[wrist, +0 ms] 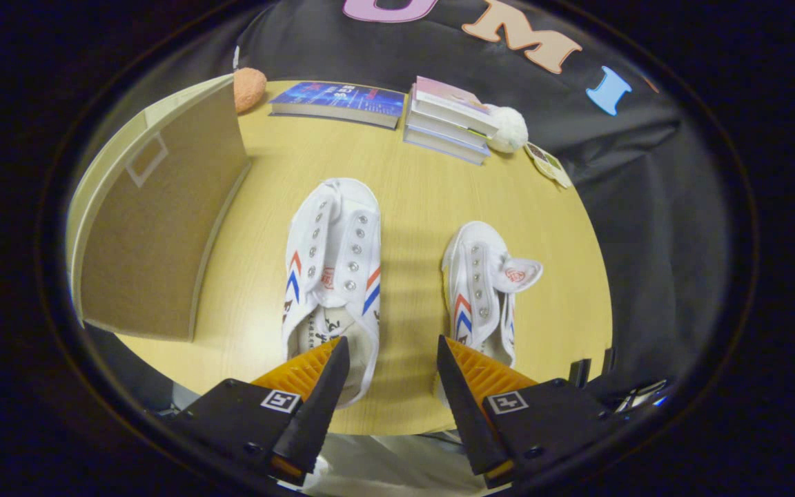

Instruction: Open the storage box then place both shoes into the box .Put the left shoe in first, then the right shoe, with the right side of both shoes facing outward in a uniform manner.

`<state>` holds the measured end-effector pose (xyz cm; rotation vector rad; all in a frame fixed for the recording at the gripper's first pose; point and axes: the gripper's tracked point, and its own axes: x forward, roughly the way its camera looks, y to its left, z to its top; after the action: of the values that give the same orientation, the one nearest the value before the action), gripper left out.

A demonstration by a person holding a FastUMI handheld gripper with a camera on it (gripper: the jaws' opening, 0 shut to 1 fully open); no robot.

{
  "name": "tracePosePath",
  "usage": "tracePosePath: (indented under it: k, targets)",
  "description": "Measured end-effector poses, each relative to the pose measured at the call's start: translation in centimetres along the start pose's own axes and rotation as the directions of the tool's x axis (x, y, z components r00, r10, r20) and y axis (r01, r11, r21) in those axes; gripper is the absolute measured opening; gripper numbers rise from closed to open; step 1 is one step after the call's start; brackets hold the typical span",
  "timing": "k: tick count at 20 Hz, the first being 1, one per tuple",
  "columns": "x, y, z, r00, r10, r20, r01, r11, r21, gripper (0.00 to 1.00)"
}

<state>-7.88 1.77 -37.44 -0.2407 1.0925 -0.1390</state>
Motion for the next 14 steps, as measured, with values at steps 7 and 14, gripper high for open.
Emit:
tracePosePath:
  k: [7, 14]
  targets:
    - [2.1, -0.5, 0.1, 0.99, -0.039, 0.139, 0.038, 0.999, 0.005, 0.83]
    - [3.6, 1.1, 2.3, 0.957, 0.011, 0.289, -0.014, 1.0, 0.008, 0.7]
